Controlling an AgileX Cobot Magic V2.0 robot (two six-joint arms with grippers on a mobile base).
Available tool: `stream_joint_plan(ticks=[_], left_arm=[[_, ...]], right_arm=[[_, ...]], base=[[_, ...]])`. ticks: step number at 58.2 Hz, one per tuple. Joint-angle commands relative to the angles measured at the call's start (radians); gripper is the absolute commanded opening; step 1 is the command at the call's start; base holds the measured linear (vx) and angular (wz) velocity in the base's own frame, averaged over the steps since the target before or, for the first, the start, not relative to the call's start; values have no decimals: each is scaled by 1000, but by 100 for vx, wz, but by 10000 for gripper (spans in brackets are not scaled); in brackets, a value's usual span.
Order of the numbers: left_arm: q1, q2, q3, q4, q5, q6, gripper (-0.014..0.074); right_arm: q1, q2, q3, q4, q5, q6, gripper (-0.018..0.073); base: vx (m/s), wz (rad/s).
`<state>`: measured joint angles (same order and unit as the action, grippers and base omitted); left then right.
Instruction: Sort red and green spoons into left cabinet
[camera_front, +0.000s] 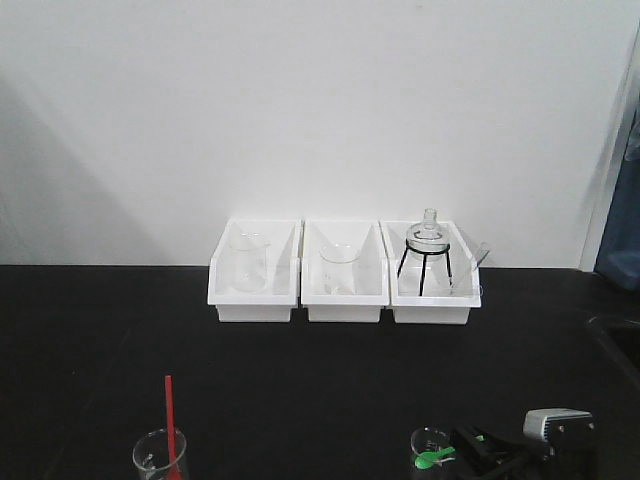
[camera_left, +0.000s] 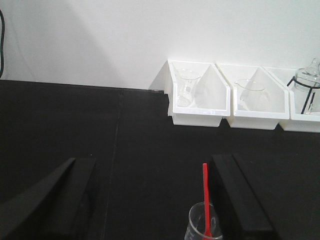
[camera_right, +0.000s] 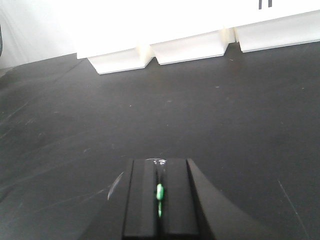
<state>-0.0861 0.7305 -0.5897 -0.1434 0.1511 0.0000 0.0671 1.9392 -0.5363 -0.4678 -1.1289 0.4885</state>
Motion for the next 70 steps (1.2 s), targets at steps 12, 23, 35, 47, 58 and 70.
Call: stream_joint_plan(ticks=[12,23,35,47,58,70], left_arm=[[-4,-1,-33,-7,-32,-7,561],[-4,-1,-33,-7,-28,-7,561],[-4,-1,-33,-7,-26,-7,561],[-4,-1,-33,-13,-1,-7,561],[-7,30,-31,-46,61,11,561],[-71,214,-31,-137,-31,169,561]], right_arm=[[-6,-47,-19,0,-212,6,-6],[-6,-75,-19,0,-211,6,-6],[-6,-143,-19,-2,-179,6,-6],[-6,-261,-19,-31,-66,5,-6],[-6,-384,-19,-43,16,5,-6],[-6,-478,-19,-58,62,5,-6]], base=[[0,0],[0,0],[0,0],[0,0],[0,0],[0,0]])
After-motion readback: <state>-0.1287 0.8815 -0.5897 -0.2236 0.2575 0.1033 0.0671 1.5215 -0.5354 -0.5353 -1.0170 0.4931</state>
